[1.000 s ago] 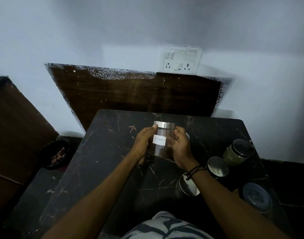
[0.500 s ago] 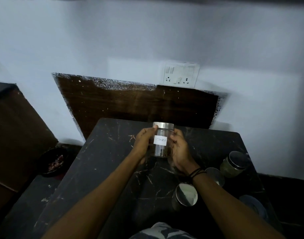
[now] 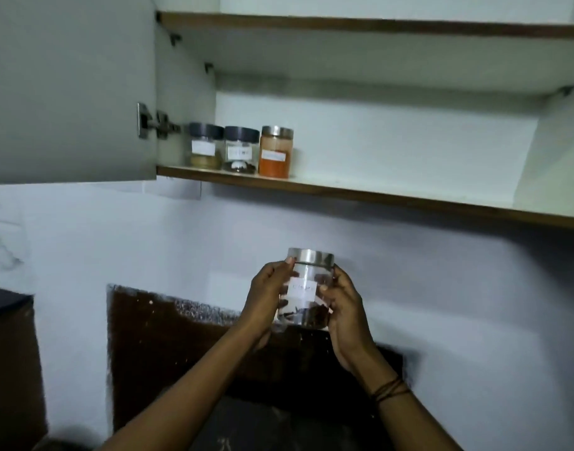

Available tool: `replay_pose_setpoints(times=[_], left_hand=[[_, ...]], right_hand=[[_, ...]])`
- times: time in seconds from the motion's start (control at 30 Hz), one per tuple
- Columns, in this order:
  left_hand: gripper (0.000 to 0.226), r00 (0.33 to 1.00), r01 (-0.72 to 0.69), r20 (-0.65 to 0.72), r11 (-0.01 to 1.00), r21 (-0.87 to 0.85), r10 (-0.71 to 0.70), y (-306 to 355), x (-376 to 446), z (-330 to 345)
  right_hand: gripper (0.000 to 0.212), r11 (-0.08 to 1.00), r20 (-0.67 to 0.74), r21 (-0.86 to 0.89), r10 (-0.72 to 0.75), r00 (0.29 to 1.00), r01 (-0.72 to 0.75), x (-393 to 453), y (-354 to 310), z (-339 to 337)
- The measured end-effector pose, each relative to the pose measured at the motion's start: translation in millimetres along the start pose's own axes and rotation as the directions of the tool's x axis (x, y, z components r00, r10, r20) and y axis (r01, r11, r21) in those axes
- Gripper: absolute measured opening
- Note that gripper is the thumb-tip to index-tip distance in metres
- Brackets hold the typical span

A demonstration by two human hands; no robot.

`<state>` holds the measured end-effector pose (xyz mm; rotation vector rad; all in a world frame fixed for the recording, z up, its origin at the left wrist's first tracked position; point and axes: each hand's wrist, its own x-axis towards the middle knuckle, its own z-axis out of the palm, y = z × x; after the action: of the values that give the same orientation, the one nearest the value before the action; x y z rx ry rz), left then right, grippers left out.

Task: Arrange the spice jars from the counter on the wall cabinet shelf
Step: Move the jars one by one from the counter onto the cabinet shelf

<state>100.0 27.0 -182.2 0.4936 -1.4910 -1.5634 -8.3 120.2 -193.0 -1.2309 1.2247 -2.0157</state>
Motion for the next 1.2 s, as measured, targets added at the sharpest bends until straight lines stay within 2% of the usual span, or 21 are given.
replay_pose_setpoints(times=[0.2, 0.3, 0.43, 0.57, 0.67, 0.73, 0.87, 0.97, 1.1, 1.2], left_hand=[[0.034, 0.993, -0.109, 0.032, 0.994, -0.019, 0.11, 56.3, 26.3, 11.2], [0.028, 0.984, -0.163, 0.07, 0.986, -0.035, 0.165, 74.8, 37.5, 14.1], [0.019, 0.967, -0.247, 0.055, 0.969, -0.031, 0.248, 101.8, 51.8, 20.4], [0.016, 0.949, -0.315, 0.014, 0.949, -0.022, 0.315, 128.3, 69.2, 28.9], [0.017, 0.927, -0.376, -0.004, 0.927, -0.022, 0.376, 146.1, 82.8, 35.8], [0.013, 0.912, -0.408, -0.046, 0.913, 0.006, 0.408, 153.9, 91.4, 40.6], [0.023, 0.882, -0.447, -0.121, 0.89, 0.084, 0.455, 170.6, 114.7, 49.7], [0.02, 0.883, -0.416, -0.158, 0.892, 0.174, 0.443, 170.7, 137.3, 53.8], [0.022, 0.895, -0.361, -0.158, 0.884, 0.296, 0.418, 162.9, 171.1, 54.0], [0.023, 0.897, -0.328, -0.125, 0.826, 0.457, 0.425, 161.1, 193.2, 51.9]], right_hand=[[0.038, 0.996, -0.038, -0.025, -0.091, 0.995, 0.09, 36.6, -49.0, 12.3], [0.035, 0.993, -0.119, -0.047, -0.113, 0.986, 0.108, 48.8, -66.4, 15.1], [0.037, 0.977, -0.172, -0.115, -0.198, 0.965, 0.18, 62.9, -88.9, 18.9], [0.021, 0.942, -0.203, -0.22, -0.298, 0.933, 0.253, 81.2, -109.1, 25.4], [0.025, 0.904, -0.228, -0.333, -0.352, 0.908, 0.267, 102.3, -129.6, 29.3], [0.032, 0.877, -0.219, -0.404, -0.37, 0.903, 0.262, 115.5, -140.2, 30.4], [0.034, 0.828, -0.187, -0.506, -0.377, 0.907, 0.24, 147.7, -153.7, 30.8], [0.027, 0.794, -0.2, -0.577, -0.367, 0.908, 0.194, 170.7, -152.3, 28.2], [0.022, 0.682, -0.169, -0.718, -0.36, 0.917, 0.136, 202.5, -147.9, 23.3], [0.023, 0.632, -0.11, -0.767, -0.3, 0.948, 0.111, 220.9, -143.8, 23.7]])
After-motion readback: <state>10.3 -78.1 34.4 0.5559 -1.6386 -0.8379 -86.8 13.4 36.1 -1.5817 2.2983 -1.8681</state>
